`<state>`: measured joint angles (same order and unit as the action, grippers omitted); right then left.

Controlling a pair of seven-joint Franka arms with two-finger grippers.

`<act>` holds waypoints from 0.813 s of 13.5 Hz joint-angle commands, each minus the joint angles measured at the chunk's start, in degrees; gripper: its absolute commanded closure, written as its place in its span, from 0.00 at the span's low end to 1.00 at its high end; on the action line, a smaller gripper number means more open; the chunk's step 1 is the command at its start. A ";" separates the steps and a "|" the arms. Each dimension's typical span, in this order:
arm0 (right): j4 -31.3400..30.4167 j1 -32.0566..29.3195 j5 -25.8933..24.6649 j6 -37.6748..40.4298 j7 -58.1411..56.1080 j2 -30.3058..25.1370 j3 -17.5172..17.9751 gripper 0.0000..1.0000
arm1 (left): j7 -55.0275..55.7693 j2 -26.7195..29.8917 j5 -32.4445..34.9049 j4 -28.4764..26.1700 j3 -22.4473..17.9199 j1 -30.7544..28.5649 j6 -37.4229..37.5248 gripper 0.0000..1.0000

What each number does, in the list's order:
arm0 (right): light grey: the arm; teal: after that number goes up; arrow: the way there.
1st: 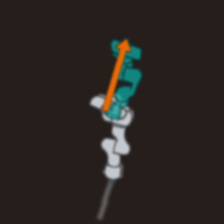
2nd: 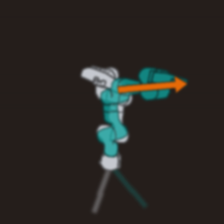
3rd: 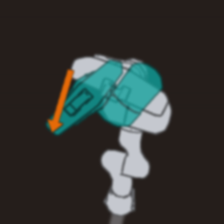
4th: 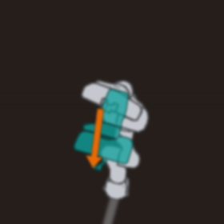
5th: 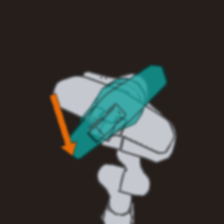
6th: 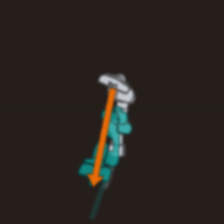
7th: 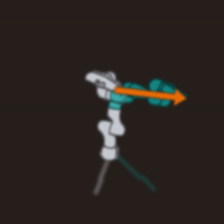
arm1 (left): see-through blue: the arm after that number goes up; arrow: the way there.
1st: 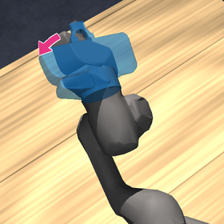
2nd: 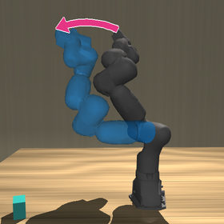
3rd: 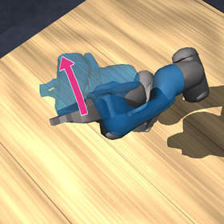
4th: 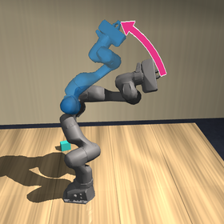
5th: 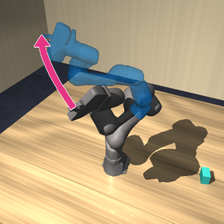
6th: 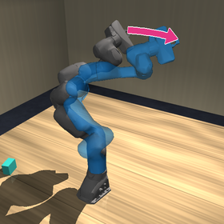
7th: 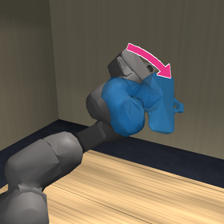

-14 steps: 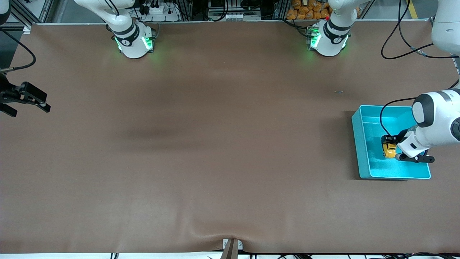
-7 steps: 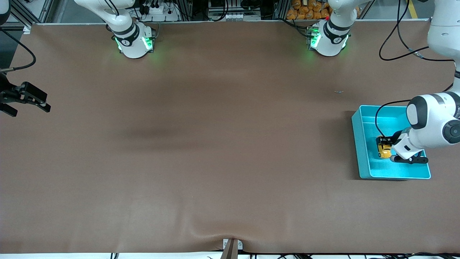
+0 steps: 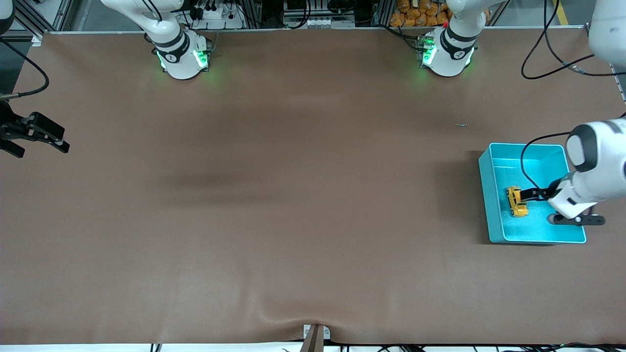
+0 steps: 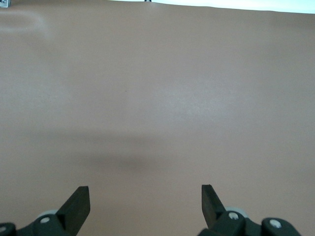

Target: Wind and store yellow beetle car

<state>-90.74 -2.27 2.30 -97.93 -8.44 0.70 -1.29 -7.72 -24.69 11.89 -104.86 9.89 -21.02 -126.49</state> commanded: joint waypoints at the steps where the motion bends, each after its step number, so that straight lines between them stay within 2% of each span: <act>1: -0.49 0.24 0.16 -0.24 1.93 -0.53 0.15 0.00 | 0.77 6.65 0.51 -0.96 3.19 -0.07 2.56 0.00; 4: -0.49 -0.02 0.16 -0.33 1.93 -0.44 0.15 0.00 | 0.60 11.23 0.42 -0.96 6.44 -0.25 4.83 0.00; 8: -0.49 -0.02 0.16 -0.33 1.93 -0.44 0.15 0.00 | 0.60 18.61 -5.47 -0.70 7.33 0.62 11.24 0.00; 11: -0.49 -0.11 0.16 -0.33 1.93 -0.44 0.15 0.00 | 0.77 23.53 -7.31 -0.08 2.70 8.07 17.30 0.00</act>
<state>-90.80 -2.25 2.30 -98.03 -7.40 0.70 -1.25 -7.46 -5.04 6.38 -104.53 15.94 -17.69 -112.98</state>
